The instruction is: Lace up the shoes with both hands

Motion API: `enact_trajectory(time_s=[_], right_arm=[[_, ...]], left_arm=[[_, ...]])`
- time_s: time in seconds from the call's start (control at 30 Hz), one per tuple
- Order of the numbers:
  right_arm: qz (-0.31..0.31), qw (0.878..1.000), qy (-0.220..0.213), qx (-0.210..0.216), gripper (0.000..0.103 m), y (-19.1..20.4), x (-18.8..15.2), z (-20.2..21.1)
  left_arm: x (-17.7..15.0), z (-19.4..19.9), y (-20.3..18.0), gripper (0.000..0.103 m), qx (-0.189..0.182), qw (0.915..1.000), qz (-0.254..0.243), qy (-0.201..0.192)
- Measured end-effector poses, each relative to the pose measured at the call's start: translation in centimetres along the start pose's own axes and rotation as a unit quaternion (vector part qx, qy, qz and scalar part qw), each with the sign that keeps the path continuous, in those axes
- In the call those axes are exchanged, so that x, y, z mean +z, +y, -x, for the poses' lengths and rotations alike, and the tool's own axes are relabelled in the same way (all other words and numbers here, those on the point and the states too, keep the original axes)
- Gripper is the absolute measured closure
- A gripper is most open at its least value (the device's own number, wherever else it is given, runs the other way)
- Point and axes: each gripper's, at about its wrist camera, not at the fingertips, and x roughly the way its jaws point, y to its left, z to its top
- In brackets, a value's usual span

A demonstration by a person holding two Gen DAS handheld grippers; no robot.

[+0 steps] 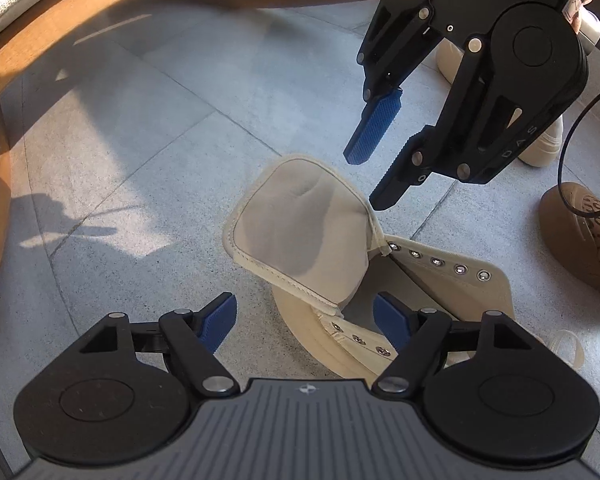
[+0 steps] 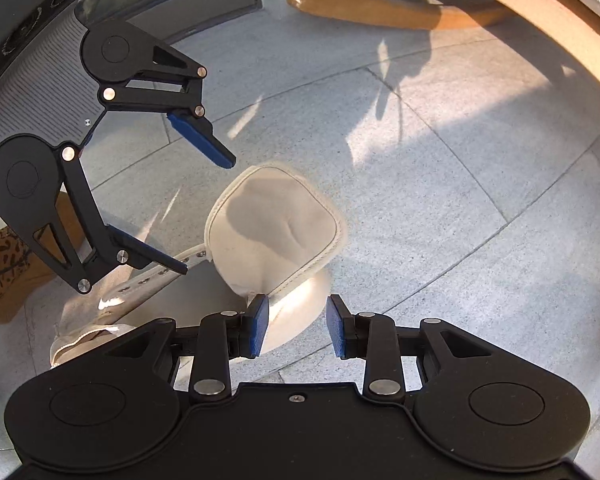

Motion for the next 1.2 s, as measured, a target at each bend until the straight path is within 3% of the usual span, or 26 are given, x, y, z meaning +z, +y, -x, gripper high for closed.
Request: enact_trajectory(time_s=[0.1, 0.3, 0.43, 0.57, 0.73, 0.83, 0.93, 1.1, 1.2], right_arm=[[0.0, 1.0, -0.006, 0.004, 0.073, -0.1, 0.1, -0.1], [0.021, 0.999, -0.028, 0.0, 0.072, 0.3, 0.4, 0.7], [0.048, 0.999, -0.022, -0.008, 0.072, 0.6, 0.4, 1.0], [0.072, 0.997, -0.016, -0.017, 0.072, 0.8, 0.2, 1.1], [0.113, 0.993, -0.025, -0.024, 0.072, 1.8, 0.4, 1.6], [0.142, 0.989, -0.044, 0.006, 0.073, 2.9, 0.1, 2.4], [0.168, 0.985, -0.044, 0.016, 0.099, 4.2, -0.2, 2.5], [0.197, 0.98, -0.029, 0.015, 0.099, 5.0, -0.7, 2.2], [0.158, 0.987, -0.014, 0.012, 0.09, 3.7, -0.5, 2.0]], left_arm=[[0.1, 0.2, 0.4, 0.033, -0.012, 0.9999, 0.002, -0.011], [0.2, 1.1, -1.2, 0.039, 0.0, 0.997, -0.07, -0.033], [-0.1, 1.5, -1.8, 0.055, 0.013, 0.9931, -0.113, -0.028], [-0.5, 1.5, -2.2, 0.079, 0.005, 0.9903, -0.139, -0.008], [-1.3, 1.9, -3.3, 0.089, -0.005, 0.9828, -0.184, 0.0], [-1.5, 2.1, -3.9, 0.089, -0.014, 0.9786, -0.205, 0.001], [-1.7, 2.2, -4.3, 0.09, -0.016, 0.9782, -0.207, 0.003], [-1.9, 2.3, -4.2, 0.089, -0.012, 0.9814, -0.192, 0.003], [-1.7, 2.3, -2.9, 0.078, -0.001, 0.9892, -0.146, 0.01]])
